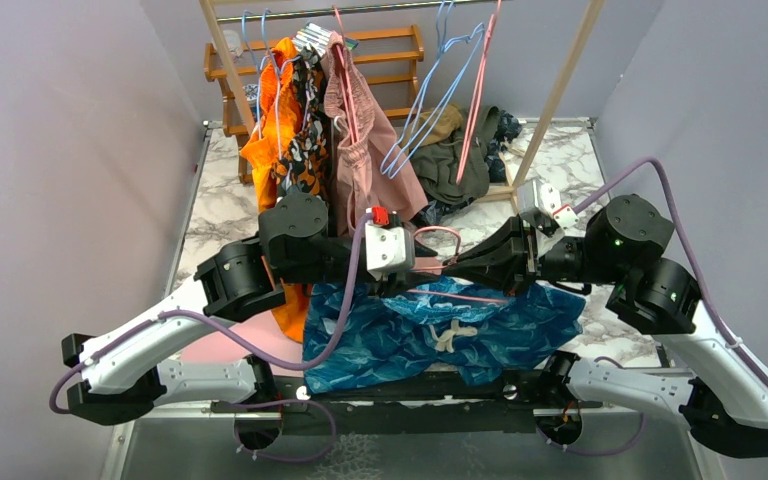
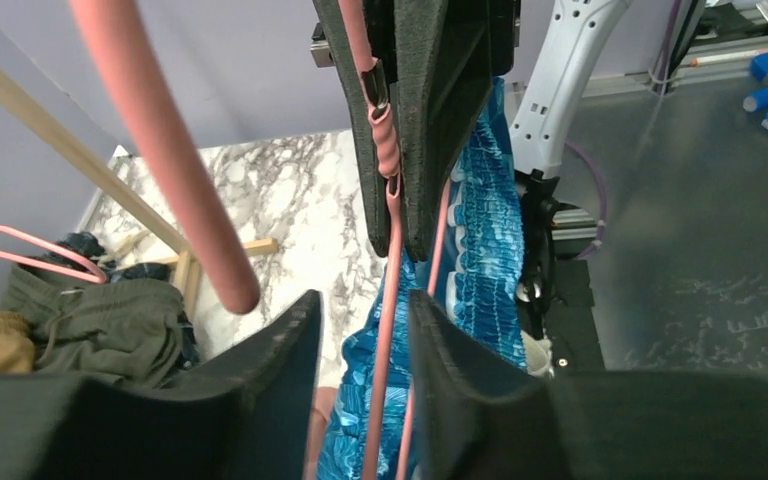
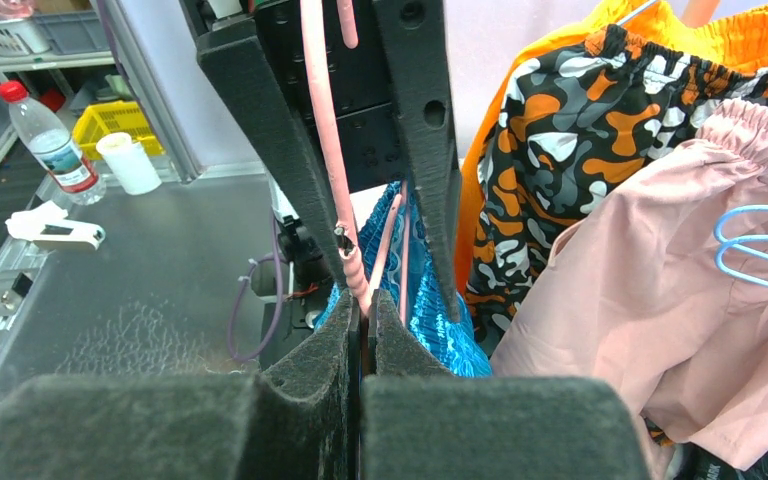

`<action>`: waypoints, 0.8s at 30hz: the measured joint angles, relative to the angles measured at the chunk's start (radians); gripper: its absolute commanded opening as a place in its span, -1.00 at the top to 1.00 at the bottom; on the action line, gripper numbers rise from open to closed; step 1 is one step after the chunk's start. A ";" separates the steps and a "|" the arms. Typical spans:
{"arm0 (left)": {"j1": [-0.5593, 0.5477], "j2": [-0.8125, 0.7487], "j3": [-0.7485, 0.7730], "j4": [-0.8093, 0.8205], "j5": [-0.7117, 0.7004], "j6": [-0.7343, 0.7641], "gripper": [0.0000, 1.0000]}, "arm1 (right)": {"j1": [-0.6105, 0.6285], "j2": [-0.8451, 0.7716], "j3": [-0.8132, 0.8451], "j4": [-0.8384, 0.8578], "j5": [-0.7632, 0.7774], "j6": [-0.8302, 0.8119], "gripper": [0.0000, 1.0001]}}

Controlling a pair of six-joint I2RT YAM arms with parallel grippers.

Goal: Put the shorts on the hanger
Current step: Hang the shorts on the hanger.

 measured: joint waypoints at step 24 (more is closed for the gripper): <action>0.000 -0.081 -0.116 0.047 -0.034 0.000 1.00 | -0.002 -0.030 0.016 -0.068 0.092 -0.048 0.27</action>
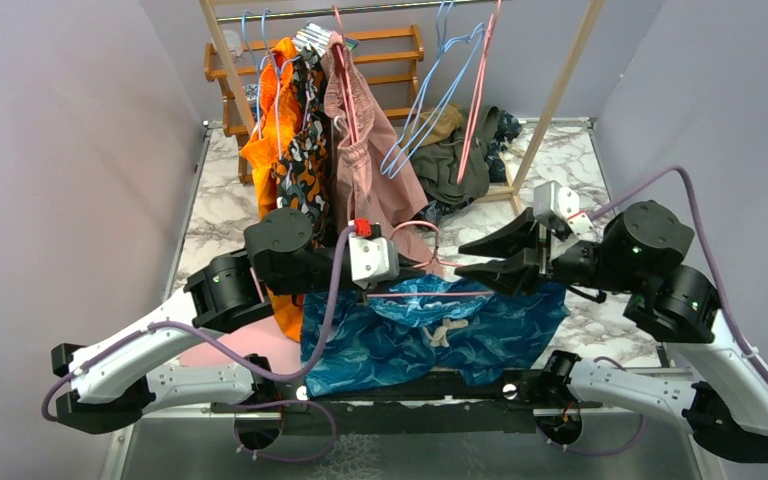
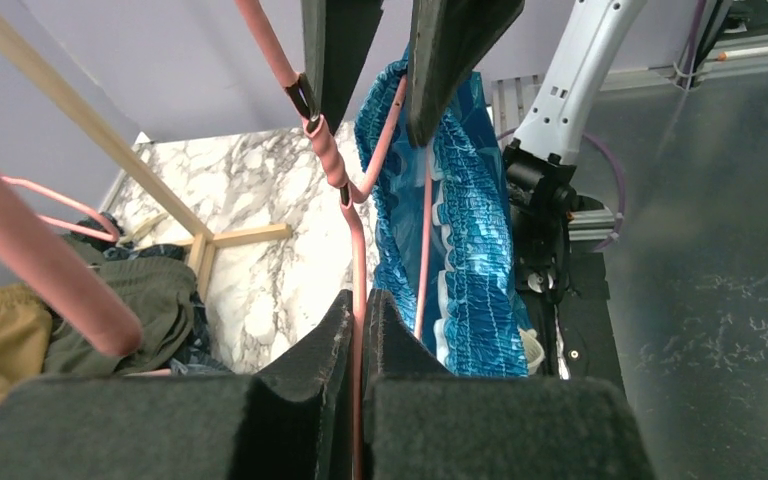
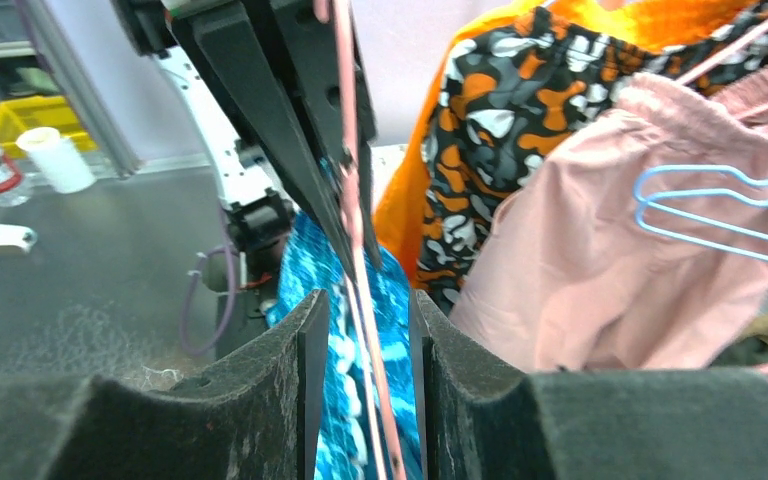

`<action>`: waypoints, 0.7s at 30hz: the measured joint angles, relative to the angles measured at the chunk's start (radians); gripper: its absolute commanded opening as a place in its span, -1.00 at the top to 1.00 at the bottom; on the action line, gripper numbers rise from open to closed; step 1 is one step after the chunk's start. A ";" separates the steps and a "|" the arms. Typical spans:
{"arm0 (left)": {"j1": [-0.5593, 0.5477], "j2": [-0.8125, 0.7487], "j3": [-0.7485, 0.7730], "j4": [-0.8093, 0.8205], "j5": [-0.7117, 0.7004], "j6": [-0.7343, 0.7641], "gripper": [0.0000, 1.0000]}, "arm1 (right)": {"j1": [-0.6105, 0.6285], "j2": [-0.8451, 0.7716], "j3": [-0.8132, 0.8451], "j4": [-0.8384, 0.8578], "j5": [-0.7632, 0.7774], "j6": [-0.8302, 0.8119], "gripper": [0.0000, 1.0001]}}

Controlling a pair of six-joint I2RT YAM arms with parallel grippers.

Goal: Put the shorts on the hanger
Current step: Hang the shorts on the hanger.

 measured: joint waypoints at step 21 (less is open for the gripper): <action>0.000 -0.075 0.068 -0.084 -0.085 0.005 1.00 | 0.003 -0.074 0.035 -0.185 0.252 -0.104 0.54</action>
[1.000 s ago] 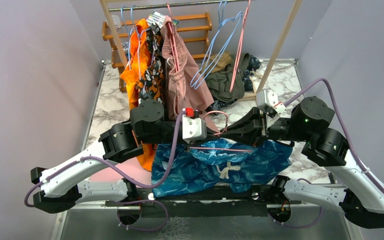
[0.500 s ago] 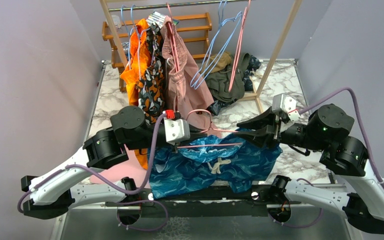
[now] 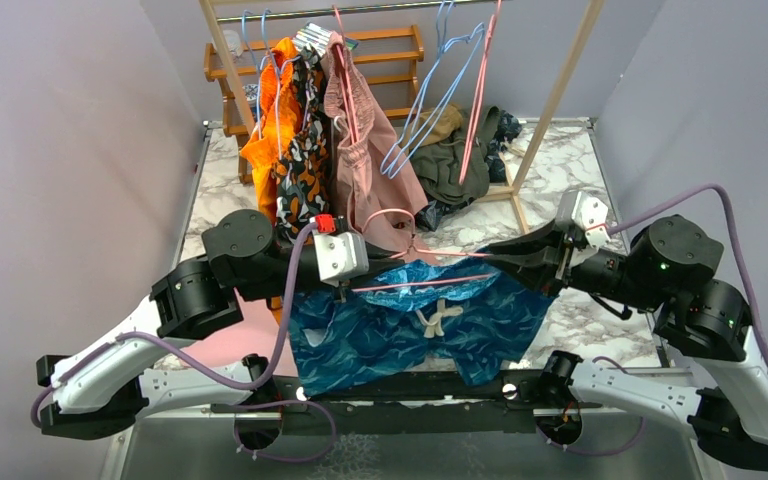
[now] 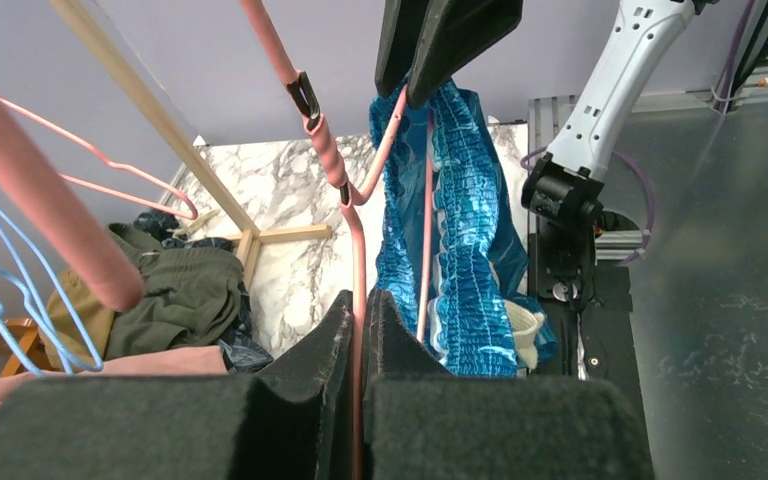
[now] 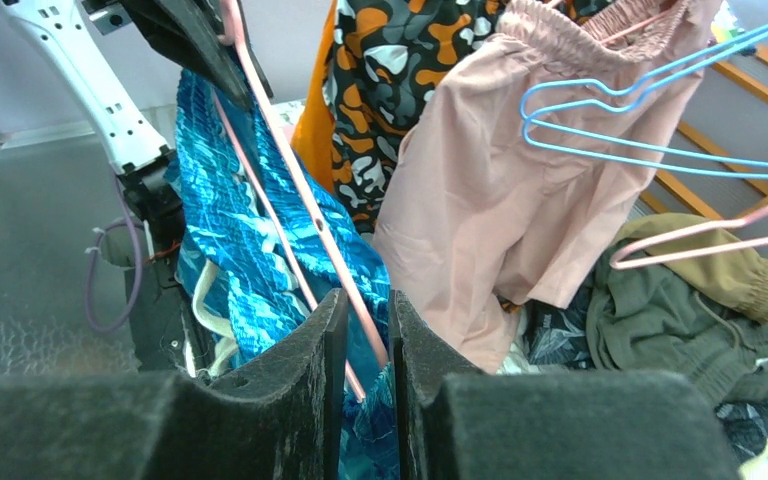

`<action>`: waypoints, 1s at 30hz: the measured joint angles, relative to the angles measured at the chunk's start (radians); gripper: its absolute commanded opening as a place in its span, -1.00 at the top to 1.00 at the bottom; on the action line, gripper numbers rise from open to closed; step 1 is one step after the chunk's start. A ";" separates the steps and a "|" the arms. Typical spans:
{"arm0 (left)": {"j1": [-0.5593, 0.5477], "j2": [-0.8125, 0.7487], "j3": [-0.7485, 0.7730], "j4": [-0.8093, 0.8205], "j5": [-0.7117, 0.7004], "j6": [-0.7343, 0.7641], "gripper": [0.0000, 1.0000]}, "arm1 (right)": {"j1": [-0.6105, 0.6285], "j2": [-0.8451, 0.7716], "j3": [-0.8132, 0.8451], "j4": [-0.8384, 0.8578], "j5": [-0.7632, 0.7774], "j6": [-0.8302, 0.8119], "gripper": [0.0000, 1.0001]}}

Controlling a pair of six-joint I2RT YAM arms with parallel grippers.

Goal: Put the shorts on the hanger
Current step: Hang the shorts on the hanger.

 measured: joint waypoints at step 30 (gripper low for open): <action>0.000 0.124 0.063 -0.005 0.174 -0.008 1.00 | 0.000 0.204 0.130 0.146 -0.346 0.090 0.06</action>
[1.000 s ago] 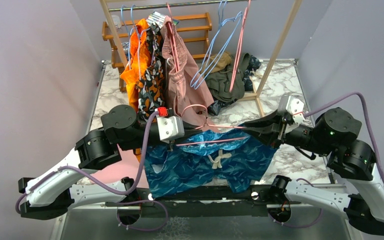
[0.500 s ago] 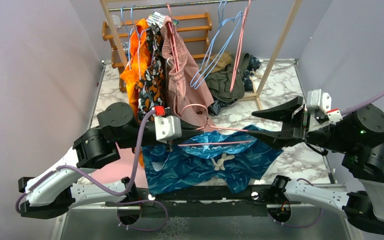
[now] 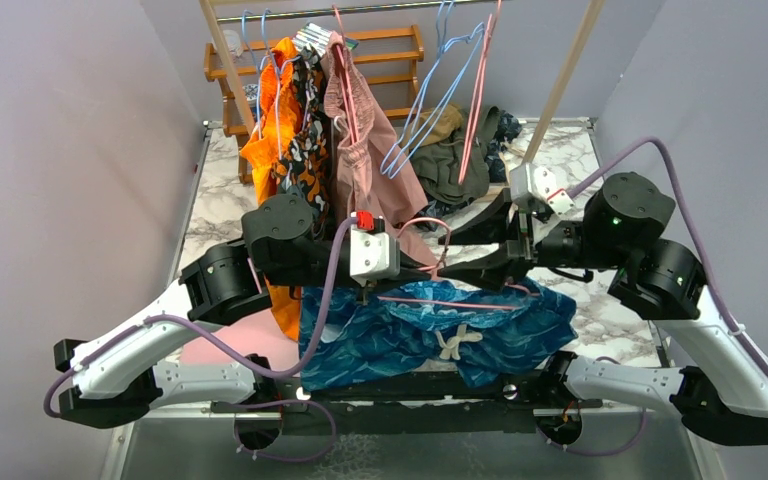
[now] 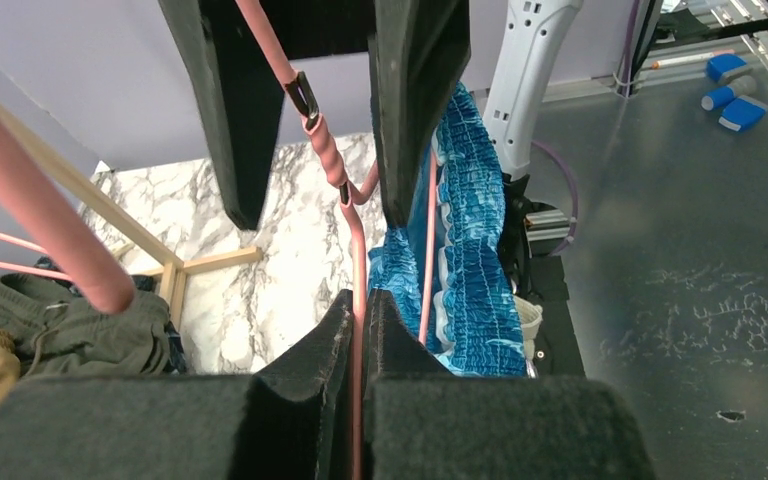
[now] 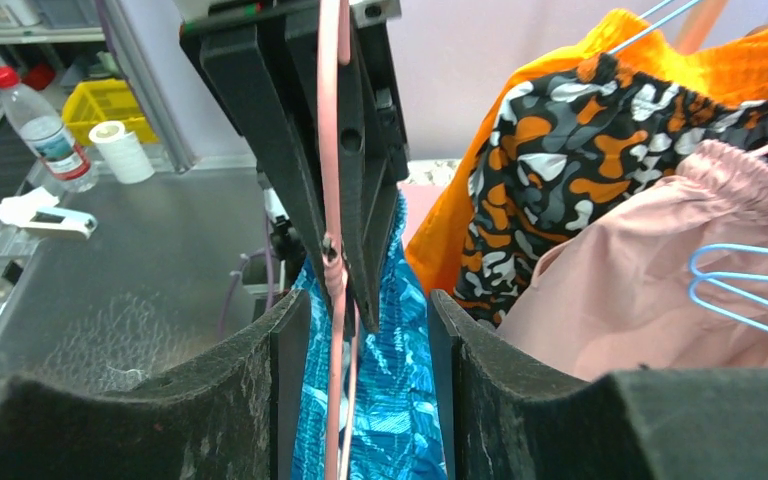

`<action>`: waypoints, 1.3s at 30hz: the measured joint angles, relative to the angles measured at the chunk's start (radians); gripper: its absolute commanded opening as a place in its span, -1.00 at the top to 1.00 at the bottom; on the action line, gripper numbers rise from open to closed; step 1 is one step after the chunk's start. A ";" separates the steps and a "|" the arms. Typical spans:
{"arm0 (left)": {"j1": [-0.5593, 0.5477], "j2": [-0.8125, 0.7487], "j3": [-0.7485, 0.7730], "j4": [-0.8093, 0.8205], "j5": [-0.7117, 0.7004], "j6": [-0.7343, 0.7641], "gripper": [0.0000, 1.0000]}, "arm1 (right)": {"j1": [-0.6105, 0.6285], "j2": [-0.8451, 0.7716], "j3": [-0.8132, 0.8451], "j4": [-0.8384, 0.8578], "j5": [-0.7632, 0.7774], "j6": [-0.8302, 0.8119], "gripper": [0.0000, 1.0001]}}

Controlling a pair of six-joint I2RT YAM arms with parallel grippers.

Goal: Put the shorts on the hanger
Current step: Hang the shorts on the hanger, then place the hanger at the clothesline.

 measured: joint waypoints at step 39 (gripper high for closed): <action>0.001 -0.278 0.101 0.183 -0.126 -0.054 -0.41 | -0.001 0.110 0.583 -0.001 0.055 0.010 0.99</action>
